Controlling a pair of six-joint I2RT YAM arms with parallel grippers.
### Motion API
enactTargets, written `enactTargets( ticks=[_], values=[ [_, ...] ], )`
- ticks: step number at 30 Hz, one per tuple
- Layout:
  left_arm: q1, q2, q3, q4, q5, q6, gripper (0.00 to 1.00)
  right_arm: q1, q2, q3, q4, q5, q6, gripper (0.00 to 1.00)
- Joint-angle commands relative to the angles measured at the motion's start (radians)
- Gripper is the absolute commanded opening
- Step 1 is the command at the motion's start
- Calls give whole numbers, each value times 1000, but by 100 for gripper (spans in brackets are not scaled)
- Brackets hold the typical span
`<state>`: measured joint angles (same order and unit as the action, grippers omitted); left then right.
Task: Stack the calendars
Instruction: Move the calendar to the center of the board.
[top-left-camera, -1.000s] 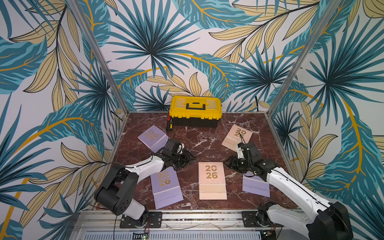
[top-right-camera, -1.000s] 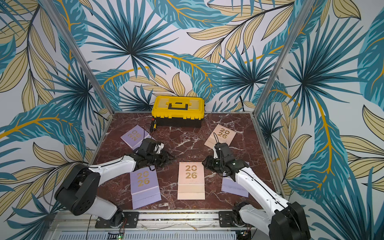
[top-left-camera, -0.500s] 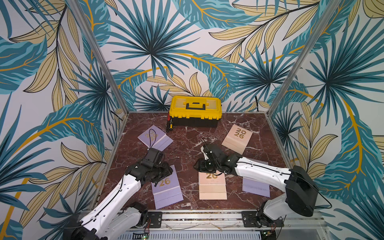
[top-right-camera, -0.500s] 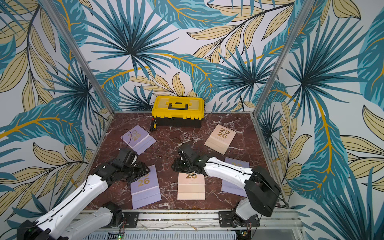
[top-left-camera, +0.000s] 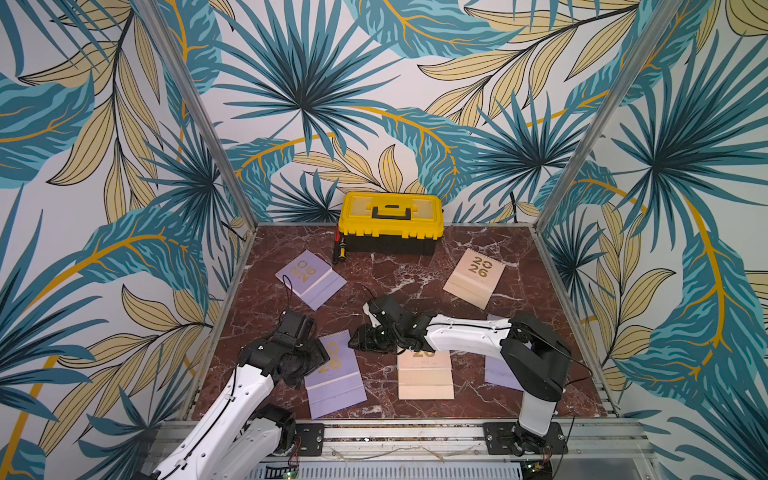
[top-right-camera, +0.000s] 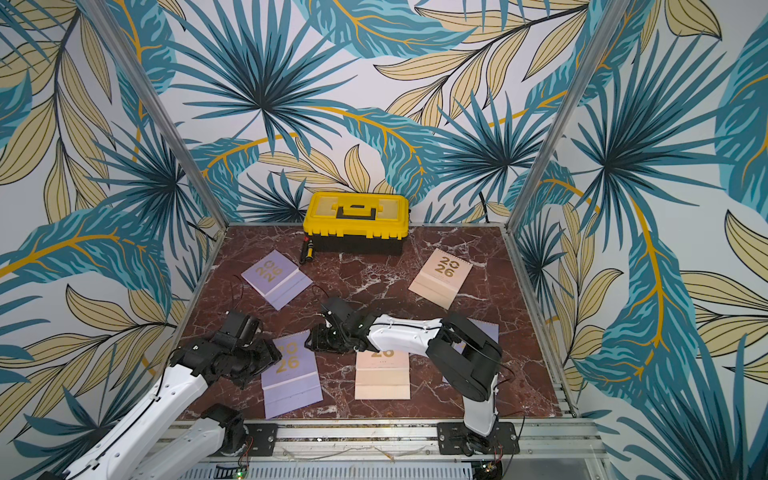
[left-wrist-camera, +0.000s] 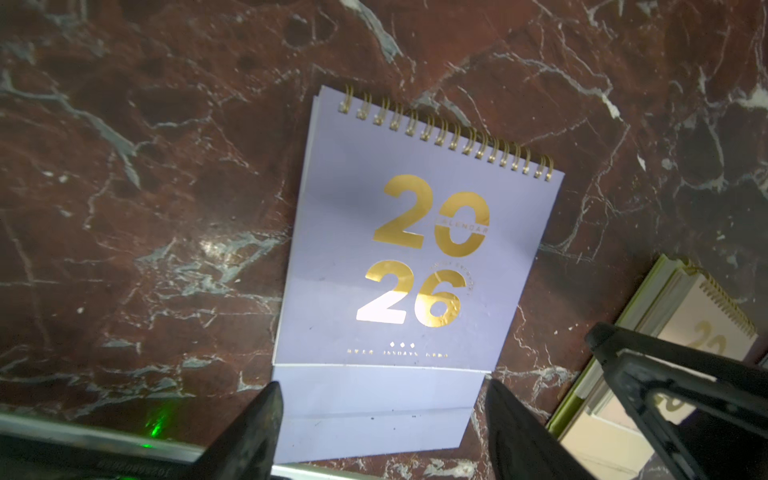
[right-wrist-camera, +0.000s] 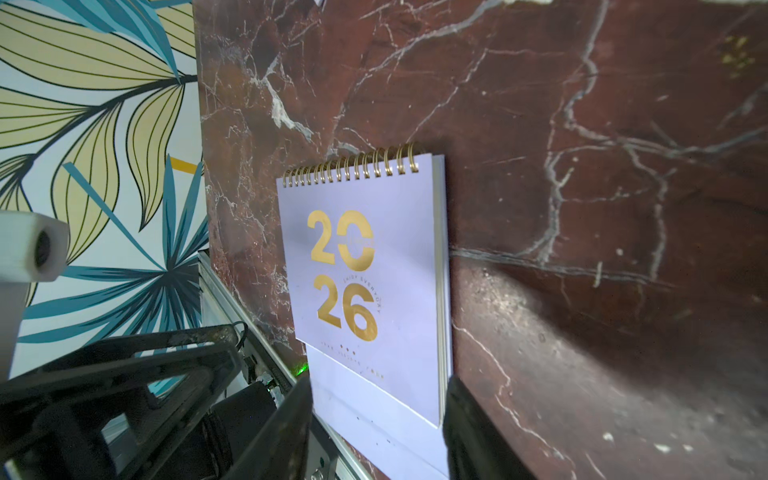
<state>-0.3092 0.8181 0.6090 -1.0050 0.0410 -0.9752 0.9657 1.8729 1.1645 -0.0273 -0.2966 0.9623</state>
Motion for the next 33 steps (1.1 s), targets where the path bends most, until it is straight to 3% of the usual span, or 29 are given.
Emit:
enactTargets(
  ticks=[1,14,25,33],
  values=[
    [22,-24,-71,93,-30,-77,78,3,14,17,27,-22,13,56],
    [121,-10,-237,266,93,-55,78,-6,68,11,27,-43,19,56],
    [137,60,-325,577,305,-114,75,-41,45,-32,-14,-13,22,56],
    [139,67,-306,508,226,-96,68,-51,-23,-34,-152,111,-9,57]
  ],
)
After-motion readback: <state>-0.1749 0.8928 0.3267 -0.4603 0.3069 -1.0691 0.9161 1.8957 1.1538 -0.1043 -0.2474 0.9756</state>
